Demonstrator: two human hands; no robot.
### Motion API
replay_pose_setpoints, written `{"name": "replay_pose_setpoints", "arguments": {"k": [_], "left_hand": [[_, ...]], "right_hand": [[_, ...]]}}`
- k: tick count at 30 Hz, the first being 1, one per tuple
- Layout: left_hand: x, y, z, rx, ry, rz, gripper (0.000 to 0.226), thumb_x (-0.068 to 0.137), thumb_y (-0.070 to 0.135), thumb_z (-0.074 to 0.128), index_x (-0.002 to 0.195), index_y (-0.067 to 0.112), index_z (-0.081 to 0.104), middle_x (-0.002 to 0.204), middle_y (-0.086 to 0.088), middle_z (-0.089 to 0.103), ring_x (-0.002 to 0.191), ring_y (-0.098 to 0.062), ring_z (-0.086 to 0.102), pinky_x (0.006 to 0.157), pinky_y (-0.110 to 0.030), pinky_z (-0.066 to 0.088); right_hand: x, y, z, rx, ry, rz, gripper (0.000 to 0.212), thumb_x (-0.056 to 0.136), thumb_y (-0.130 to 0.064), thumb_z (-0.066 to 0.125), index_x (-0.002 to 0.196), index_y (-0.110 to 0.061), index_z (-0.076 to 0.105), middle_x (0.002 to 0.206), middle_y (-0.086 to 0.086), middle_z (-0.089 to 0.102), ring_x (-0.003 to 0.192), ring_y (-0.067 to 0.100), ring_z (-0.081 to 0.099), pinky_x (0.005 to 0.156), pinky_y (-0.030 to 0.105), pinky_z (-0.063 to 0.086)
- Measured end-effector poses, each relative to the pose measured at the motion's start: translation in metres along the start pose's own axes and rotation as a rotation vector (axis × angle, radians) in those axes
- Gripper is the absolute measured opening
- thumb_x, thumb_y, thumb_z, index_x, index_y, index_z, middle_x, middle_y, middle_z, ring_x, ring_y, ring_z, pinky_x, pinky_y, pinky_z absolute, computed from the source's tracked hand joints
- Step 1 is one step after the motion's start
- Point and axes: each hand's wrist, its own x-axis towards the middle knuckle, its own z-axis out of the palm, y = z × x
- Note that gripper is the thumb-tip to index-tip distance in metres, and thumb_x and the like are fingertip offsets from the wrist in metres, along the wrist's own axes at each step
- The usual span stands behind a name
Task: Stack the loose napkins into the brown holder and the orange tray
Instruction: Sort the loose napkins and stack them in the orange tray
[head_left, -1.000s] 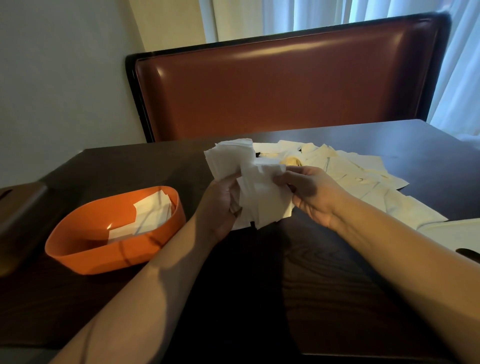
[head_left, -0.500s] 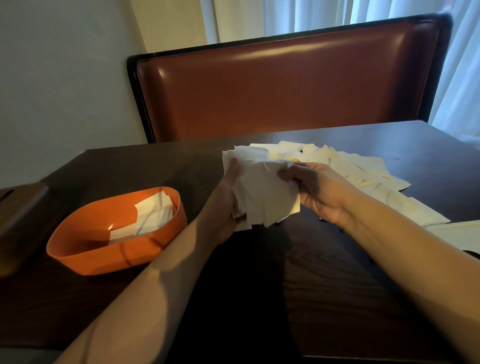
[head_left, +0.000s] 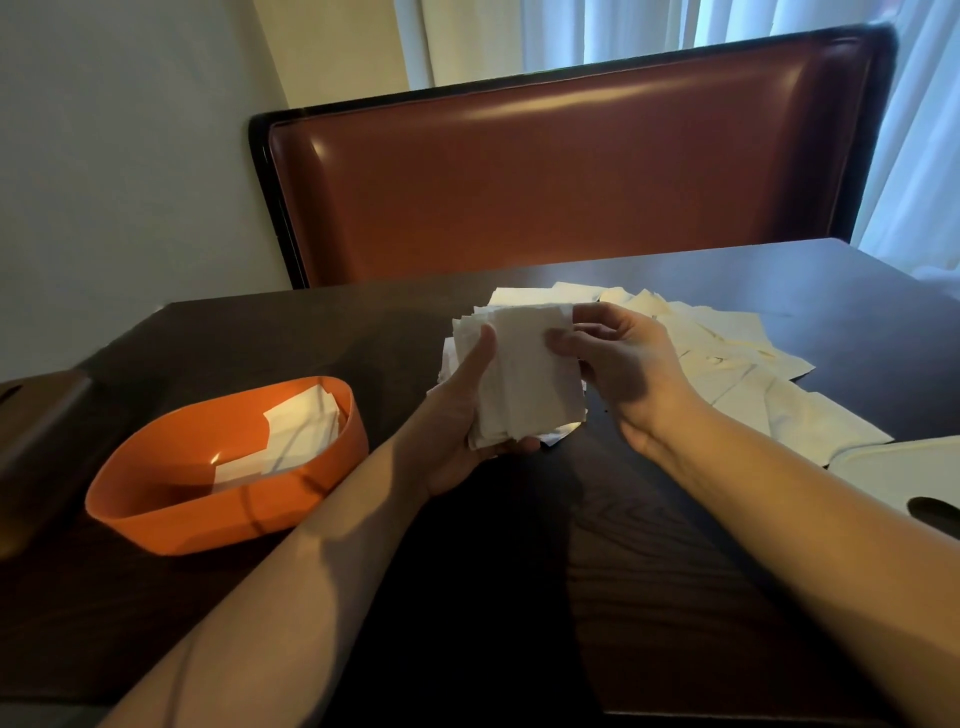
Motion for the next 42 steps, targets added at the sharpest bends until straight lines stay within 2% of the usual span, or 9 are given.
{"name": "replay_pose_setpoints", "arguments": {"k": [4, 10, 16, 20, 23, 26, 29, 32, 42], "left_hand": [[-0.001, -0.001, 0.003, -0.011, 0.007, -0.019, 0.041, 0.089, 0.048, 0.052, 0.119, 0.020, 0.058, 0.102, -0.010, 0.072, 0.087, -0.024, 0.072, 0.061, -0.035, 0.060], [0.001, -0.005, 0.007, -0.064, 0.026, -0.058, 0.045, 0.082, 0.033, 0.065, 0.124, 0.018, 0.057, 0.122, -0.018, 0.064, 0.113, -0.035, 0.063, 0.075, -0.048, 0.059], [0.005, -0.005, 0.004, -0.183, 0.107, 0.081, 0.045, 0.099, 0.039, 0.051, 0.134, 0.010, 0.053, 0.128, -0.021, 0.063, 0.118, -0.037, 0.061, 0.101, -0.057, 0.047], [0.002, -0.004, 0.009, -0.152, 0.073, 0.082, 0.071, 0.091, 0.051, 0.055, 0.138, -0.001, 0.045, 0.132, -0.028, 0.057, 0.125, -0.045, 0.054, 0.111, -0.063, 0.033], [0.001, -0.004, 0.010, -0.108, 0.045, 0.137, 0.072, 0.090, 0.050, 0.053, 0.139, -0.001, 0.044, 0.134, -0.030, 0.055, 0.126, -0.046, 0.052, 0.111, -0.062, 0.034], [0.001, -0.004, 0.010, -0.073, 0.005, 0.180, 0.060, 0.090, 0.042, 0.062, 0.135, 0.004, 0.051, 0.136, -0.025, 0.056, 0.127, -0.039, 0.053, 0.107, -0.056, 0.041], [-0.001, -0.001, 0.006, 0.122, 0.137, 0.257, 0.021, 0.088, 0.011, 0.066, 0.109, 0.013, 0.067, 0.108, -0.010, 0.073, 0.099, -0.026, 0.069, 0.083, -0.038, 0.059], [-0.004, 0.001, -0.003, 0.383, 0.128, 0.325, 0.032, 0.083, -0.010, 0.061, 0.104, 0.014, 0.067, 0.098, -0.006, 0.072, 0.084, -0.013, 0.069, 0.072, -0.029, 0.058], [-0.004, -0.002, -0.002, 0.724, 0.059, 0.249, 0.037, 0.084, 0.000, 0.070, 0.104, 0.029, 0.062, 0.104, -0.006, 0.064, 0.098, -0.024, 0.065, 0.086, -0.044, 0.058]], "right_hand": [[-0.002, 0.002, 0.005, -0.024, 0.052, -0.047, 0.011, 0.082, 0.001, 0.074, 0.089, -0.004, 0.068, 0.090, 0.015, 0.069, 0.084, 0.020, 0.066, 0.076, 0.031, 0.058], [-0.005, 0.007, 0.010, -0.061, 0.072, -0.023, 0.013, 0.081, -0.002, 0.076, 0.086, -0.006, 0.065, 0.078, 0.005, 0.064, 0.067, 0.008, 0.060, 0.050, 0.018, 0.046], [-0.006, 0.001, 0.009, -0.209, -0.095, 0.087, 0.043, 0.077, -0.043, 0.076, 0.105, -0.013, 0.065, 0.097, 0.005, 0.069, 0.092, 0.017, 0.066, 0.084, 0.036, 0.056], [-0.009, -0.004, 0.005, -0.324, -0.309, 0.142, 0.037, 0.075, -0.034, 0.080, 0.098, -0.007, 0.071, 0.091, 0.007, 0.075, 0.088, 0.019, 0.072, 0.080, 0.033, 0.060], [-0.007, -0.010, -0.004, -0.402, -0.444, 0.133, 0.014, 0.081, -0.022, 0.077, 0.087, -0.010, 0.072, 0.076, -0.007, 0.074, 0.071, 0.002, 0.069, 0.063, 0.016, 0.053], [-0.002, -0.017, -0.017, -0.447, -0.485, 0.012, 0.018, 0.081, -0.020, 0.077, 0.092, -0.006, 0.072, 0.085, 0.002, 0.074, 0.079, 0.013, 0.068, 0.072, 0.024, 0.053], [0.006, -0.022, -0.027, -0.570, -0.464, -0.164, 0.024, 0.081, -0.018, 0.080, 0.092, 0.000, 0.068, 0.083, 0.017, 0.067, 0.072, 0.020, 0.060, 0.067, 0.033, 0.048], [0.012, -0.024, -0.035, -0.798, -0.522, -0.233, 0.021, 0.076, -0.017, 0.084, 0.089, -0.013, 0.067, 0.084, 0.004, 0.067, 0.075, 0.012, 0.060, 0.068, 0.025, 0.047], [0.021, -0.022, -0.054, -1.111, -0.634, 0.018, 0.086, 0.060, -0.053, 0.085, 0.134, -0.016, 0.059, 0.124, -0.011, 0.064, 0.113, 0.012, 0.060, 0.108, 0.041, 0.043]]}}
